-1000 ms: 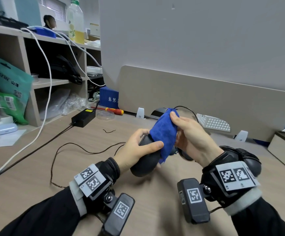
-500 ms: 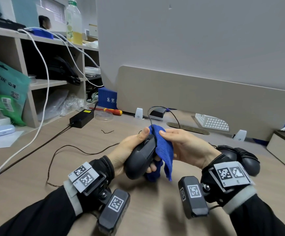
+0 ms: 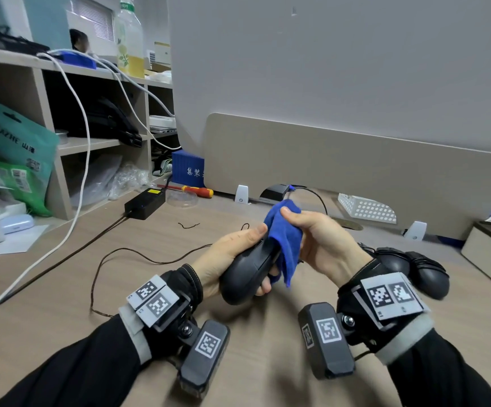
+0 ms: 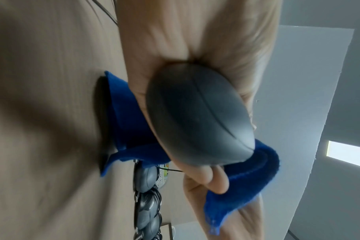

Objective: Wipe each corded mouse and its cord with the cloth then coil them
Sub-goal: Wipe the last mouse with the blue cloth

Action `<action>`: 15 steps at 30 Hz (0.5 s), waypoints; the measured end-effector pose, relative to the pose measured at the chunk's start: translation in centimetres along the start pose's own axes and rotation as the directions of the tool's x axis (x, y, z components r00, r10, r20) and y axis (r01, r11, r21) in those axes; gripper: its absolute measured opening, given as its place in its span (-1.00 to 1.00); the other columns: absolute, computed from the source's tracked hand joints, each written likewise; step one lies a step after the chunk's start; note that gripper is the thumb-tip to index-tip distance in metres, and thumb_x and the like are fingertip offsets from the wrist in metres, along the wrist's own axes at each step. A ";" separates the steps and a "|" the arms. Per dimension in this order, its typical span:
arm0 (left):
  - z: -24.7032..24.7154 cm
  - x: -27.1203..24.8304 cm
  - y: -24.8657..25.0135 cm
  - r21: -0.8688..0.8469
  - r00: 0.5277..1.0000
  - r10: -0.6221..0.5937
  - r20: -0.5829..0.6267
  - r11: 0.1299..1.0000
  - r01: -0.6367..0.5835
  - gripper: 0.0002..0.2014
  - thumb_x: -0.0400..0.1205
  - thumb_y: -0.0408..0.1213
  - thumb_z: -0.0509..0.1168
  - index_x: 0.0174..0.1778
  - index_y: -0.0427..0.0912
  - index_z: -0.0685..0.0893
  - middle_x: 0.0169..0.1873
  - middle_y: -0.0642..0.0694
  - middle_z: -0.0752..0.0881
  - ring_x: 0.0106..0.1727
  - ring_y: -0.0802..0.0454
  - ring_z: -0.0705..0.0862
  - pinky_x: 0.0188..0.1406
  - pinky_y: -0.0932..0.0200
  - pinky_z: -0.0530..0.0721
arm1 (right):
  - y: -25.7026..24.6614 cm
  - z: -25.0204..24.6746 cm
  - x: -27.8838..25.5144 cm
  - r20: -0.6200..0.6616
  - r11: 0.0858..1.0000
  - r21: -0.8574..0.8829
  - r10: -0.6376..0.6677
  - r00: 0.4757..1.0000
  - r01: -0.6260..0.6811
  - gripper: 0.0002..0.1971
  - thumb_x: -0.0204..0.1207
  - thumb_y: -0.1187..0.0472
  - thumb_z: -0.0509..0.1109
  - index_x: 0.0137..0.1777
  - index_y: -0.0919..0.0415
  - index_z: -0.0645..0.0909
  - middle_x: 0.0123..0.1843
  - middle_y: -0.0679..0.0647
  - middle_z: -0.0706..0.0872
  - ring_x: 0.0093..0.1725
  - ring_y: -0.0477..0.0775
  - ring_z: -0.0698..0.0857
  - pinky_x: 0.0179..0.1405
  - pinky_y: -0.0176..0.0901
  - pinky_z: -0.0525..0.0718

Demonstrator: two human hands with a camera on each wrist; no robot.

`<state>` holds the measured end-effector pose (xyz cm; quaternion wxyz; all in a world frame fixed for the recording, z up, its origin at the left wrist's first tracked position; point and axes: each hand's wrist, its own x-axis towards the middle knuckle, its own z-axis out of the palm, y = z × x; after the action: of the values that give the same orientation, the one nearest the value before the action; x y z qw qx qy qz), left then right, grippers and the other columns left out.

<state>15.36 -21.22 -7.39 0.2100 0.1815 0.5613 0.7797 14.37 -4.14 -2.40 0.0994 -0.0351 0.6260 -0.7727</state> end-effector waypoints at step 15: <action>-2.4 0.9 -0.5 0.143 0.955 -0.213 -0.205 0.959 0.245 -0.38 0.53 0.43 0.17 -0.11 -0.13 0.70 -0.14 -0.17 0.71 -0.14 -0.11 0.74 -0.04 0.04 0.75 | -2.4 -0.6 -1.1 -0.060 0.959 -0.064 -0.280 0.958 0.276 -0.86 0.64 0.26 0.37 -0.04 0.30 0.74 -0.13 0.14 0.76 -0.05 0.12 0.73 0.04 0.02 0.66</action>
<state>13.43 -22.56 -8.52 0.2296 0.0577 0.6591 0.7138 15.05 -2.85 -0.14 -0.0328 -0.0991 0.6389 -0.7622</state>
